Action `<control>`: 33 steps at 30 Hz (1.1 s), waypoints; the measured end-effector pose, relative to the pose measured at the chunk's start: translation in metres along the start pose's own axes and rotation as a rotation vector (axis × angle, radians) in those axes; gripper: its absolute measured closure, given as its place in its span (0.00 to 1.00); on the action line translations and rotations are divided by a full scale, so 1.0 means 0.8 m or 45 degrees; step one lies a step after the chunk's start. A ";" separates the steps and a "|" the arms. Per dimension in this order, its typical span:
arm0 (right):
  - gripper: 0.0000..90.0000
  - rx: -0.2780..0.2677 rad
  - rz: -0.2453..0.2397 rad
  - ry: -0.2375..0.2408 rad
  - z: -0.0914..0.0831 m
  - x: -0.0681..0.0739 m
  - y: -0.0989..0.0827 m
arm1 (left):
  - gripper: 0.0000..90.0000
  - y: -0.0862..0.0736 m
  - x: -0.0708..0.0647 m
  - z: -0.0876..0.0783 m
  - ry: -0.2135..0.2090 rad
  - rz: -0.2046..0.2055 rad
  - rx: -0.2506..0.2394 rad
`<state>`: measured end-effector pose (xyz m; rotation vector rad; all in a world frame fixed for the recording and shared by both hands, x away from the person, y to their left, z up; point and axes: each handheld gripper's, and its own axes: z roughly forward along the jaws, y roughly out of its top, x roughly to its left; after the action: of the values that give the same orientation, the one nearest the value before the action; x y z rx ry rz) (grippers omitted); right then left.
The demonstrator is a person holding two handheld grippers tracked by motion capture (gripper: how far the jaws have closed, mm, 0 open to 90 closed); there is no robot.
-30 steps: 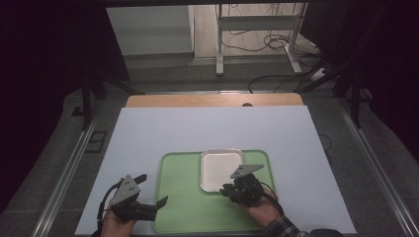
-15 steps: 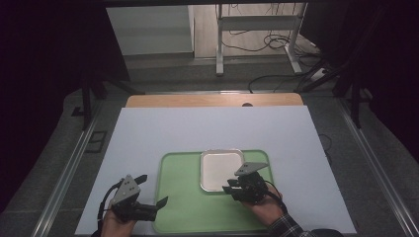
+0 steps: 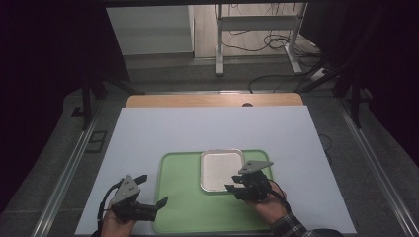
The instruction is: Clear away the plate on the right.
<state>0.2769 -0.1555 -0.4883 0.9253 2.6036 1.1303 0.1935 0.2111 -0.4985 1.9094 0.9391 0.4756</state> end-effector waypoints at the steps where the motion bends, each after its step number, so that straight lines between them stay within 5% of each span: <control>1: 0.63 -0.002 -0.004 -0.004 -0.001 -0.001 0.000 | 0.01 0.000 0.000 0.000 0.000 0.000 -0.001; 33: 0.49 -0.063 -0.042 -0.109 -0.029 -0.020 -0.001 | 0.01 0.000 -0.001 0.001 -0.005 0.010 0.003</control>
<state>0.2803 -0.1798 -0.4741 0.8963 2.5027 1.1161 0.1933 0.2102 -0.4986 1.9159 0.9304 0.4754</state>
